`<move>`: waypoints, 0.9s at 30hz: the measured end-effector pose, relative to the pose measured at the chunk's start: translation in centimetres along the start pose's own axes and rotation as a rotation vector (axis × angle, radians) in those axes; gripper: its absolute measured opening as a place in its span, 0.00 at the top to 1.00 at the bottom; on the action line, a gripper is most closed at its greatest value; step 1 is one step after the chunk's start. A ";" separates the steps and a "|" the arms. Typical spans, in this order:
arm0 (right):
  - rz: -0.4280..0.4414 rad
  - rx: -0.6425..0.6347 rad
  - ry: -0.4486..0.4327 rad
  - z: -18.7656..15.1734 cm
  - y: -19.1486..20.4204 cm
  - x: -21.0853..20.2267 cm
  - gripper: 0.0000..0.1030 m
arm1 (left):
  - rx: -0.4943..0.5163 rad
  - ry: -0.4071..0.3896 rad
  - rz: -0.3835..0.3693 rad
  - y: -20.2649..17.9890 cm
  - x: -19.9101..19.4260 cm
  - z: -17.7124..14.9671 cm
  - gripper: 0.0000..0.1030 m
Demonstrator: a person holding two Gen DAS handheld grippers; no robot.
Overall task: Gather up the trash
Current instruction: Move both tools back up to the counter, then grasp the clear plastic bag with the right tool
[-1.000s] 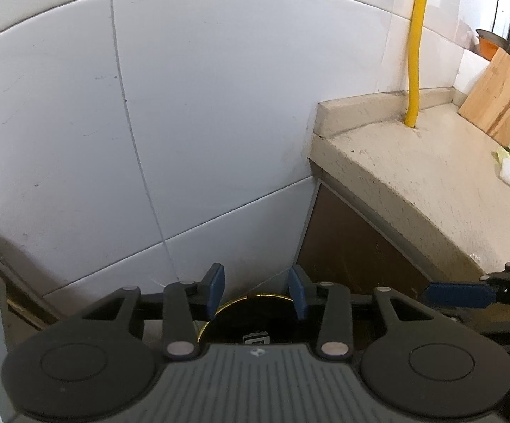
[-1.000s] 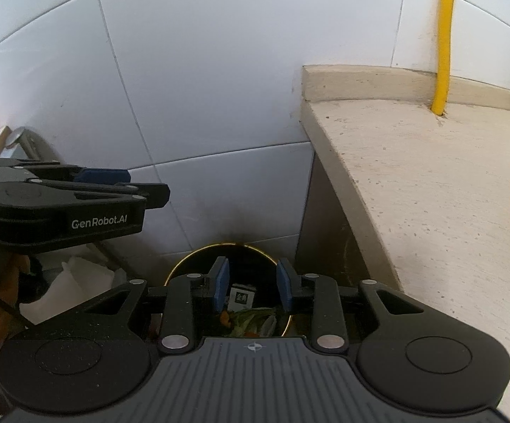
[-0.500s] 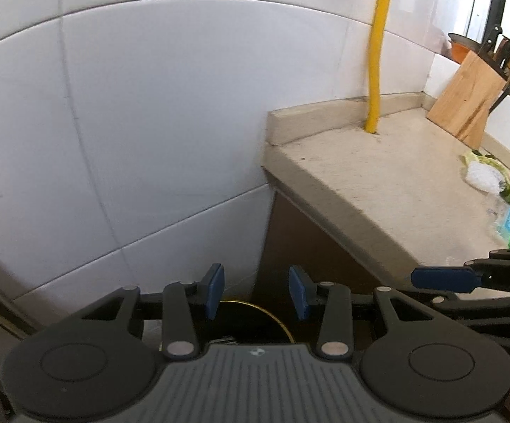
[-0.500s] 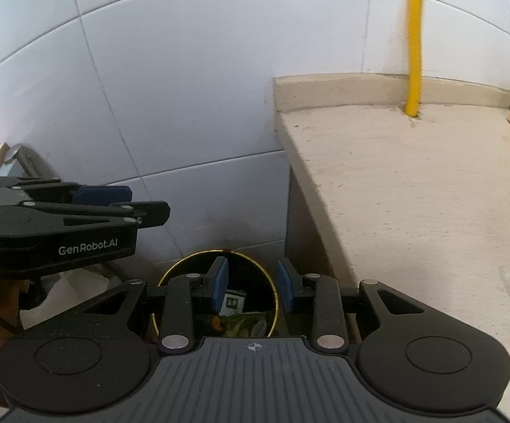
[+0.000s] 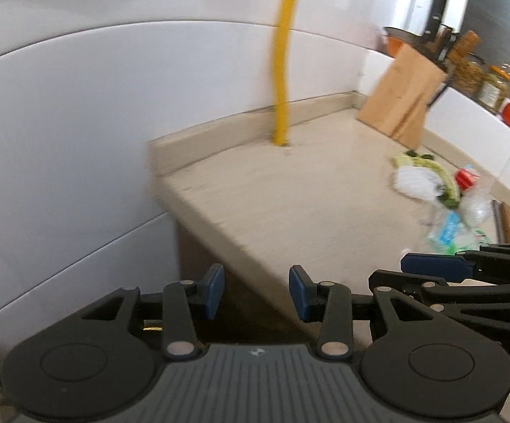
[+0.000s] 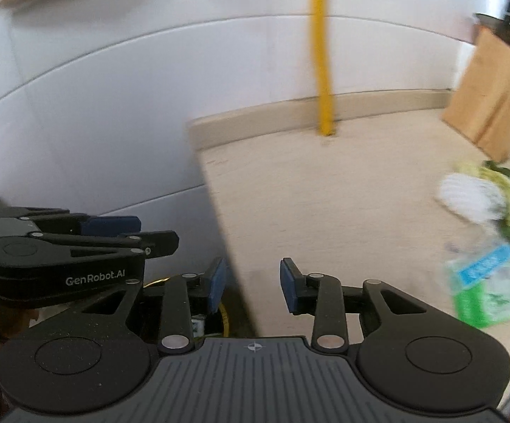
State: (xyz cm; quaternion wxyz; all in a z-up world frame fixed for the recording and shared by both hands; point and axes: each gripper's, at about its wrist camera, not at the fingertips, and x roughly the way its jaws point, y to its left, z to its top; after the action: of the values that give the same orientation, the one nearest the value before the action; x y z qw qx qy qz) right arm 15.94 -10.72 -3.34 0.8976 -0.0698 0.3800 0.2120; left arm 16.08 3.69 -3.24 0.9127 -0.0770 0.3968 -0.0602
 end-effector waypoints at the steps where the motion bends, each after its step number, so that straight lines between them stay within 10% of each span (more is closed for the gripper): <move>1: -0.013 0.015 -0.005 0.0 -0.7 -0.3 0.59 | 0.008 0.002 -0.016 -0.6 0.3 0.2 0.66; 27: -0.293 0.305 -0.060 -3.8 -18.8 -4.2 0.47 | 0.208 0.072 -0.163 -15.0 8.2 3.9 0.66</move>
State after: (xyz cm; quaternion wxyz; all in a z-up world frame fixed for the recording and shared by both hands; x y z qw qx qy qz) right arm 19.04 -30.06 -3.69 0.9299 0.0188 0.3668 0.0213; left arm 23.81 -12.07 -3.63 0.8930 -0.0119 0.4133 -0.1776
